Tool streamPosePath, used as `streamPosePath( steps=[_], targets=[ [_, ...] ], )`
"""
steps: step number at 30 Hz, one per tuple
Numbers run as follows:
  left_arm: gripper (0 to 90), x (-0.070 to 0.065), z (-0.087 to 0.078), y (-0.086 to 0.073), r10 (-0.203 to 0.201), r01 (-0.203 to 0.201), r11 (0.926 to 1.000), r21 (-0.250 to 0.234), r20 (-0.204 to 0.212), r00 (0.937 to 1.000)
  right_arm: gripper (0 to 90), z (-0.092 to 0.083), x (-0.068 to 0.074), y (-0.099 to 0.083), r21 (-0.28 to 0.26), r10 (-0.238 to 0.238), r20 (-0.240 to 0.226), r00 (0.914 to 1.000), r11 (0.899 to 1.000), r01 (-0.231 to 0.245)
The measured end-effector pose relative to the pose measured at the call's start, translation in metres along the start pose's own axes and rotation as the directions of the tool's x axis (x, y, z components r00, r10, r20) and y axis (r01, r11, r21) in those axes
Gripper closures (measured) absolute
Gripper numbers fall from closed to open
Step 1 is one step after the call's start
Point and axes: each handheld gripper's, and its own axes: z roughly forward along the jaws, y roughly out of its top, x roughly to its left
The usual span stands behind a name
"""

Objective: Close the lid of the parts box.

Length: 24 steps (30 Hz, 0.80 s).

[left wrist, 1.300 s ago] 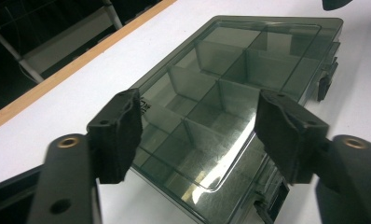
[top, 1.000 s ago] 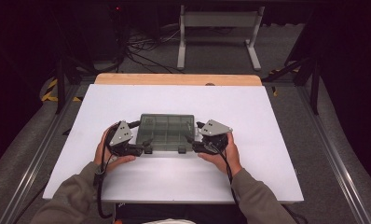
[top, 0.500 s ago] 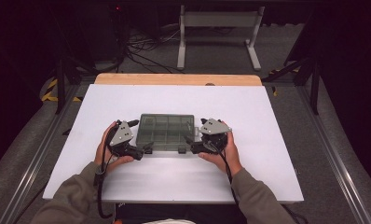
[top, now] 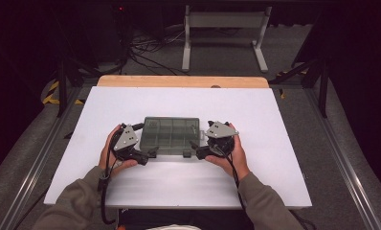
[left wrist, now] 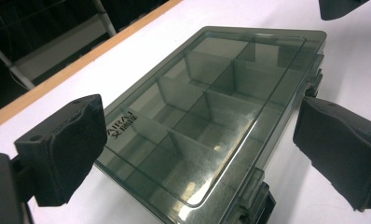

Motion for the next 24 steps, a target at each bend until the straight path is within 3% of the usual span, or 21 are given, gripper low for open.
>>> streamPosePath(
  steps=[12,18,24],
  targets=[
    [3.9,-0.001,-0.008,0.002,0.024,-0.024,0.9997,-0.011,0.001,0.9997,5.2,-0.007,0.002,0.001,0.008,-0.045,0.025,0.9986,0.999,0.045],
    [4.0,-0.001,-0.014,0.000,0.012,-0.012,0.9997,-0.022,0.000,0.9999,5.4,-0.015,0.001,-0.001,-0.003,-0.047,0.030,0.9985,0.999,0.047],
    [4.2,-0.007,-0.019,-0.002,0.032,-0.032,0.9994,-0.010,0.002,0.9995,5.5,-0.021,-0.001,-0.002,-0.012,-0.050,0.041,0.9979,0.999,0.051]
  ],
)
